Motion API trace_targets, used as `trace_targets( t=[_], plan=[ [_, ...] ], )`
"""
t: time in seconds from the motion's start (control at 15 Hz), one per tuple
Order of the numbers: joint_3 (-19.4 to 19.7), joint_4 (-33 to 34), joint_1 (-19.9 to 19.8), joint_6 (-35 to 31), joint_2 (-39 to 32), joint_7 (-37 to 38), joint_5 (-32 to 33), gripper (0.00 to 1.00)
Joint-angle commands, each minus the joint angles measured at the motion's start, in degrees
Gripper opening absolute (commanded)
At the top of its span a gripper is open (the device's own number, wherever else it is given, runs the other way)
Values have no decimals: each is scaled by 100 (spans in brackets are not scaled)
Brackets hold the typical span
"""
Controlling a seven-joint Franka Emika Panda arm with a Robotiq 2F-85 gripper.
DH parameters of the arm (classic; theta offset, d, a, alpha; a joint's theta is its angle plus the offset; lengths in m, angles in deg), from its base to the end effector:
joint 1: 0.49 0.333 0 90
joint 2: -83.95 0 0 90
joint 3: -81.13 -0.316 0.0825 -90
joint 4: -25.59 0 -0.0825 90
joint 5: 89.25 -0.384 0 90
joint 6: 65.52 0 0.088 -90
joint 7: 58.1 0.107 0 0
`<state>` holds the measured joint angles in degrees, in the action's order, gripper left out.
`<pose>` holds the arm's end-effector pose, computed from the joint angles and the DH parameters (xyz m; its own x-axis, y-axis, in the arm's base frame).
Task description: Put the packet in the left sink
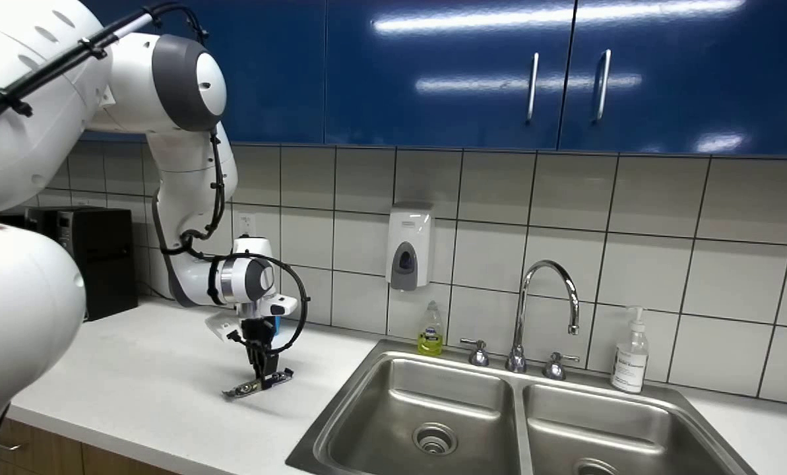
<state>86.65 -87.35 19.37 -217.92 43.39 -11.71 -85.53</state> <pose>0.5808 0.1499 0.1056 0.8872 -0.4585 0.0515 -0.4613 -0.8838 0.0785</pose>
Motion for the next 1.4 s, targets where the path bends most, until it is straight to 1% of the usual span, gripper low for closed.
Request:
trace_targets(
  t=[0.0, 0.53, 1.07, 1.2, 1.33],
  plan=[
    [86, 25, 61, 50, 41, 71, -44, 8],
    [290, -270, 134, -17, 545, 137, 75, 8],
    [461, -871, 162, -67, 1287, 203, 274, 8],
    [369, -1060, 38, -71, 1474, -25, 301, 8],
    [315, -1271, -51, -106, 1663, -362, 468, 8]
  ],
)
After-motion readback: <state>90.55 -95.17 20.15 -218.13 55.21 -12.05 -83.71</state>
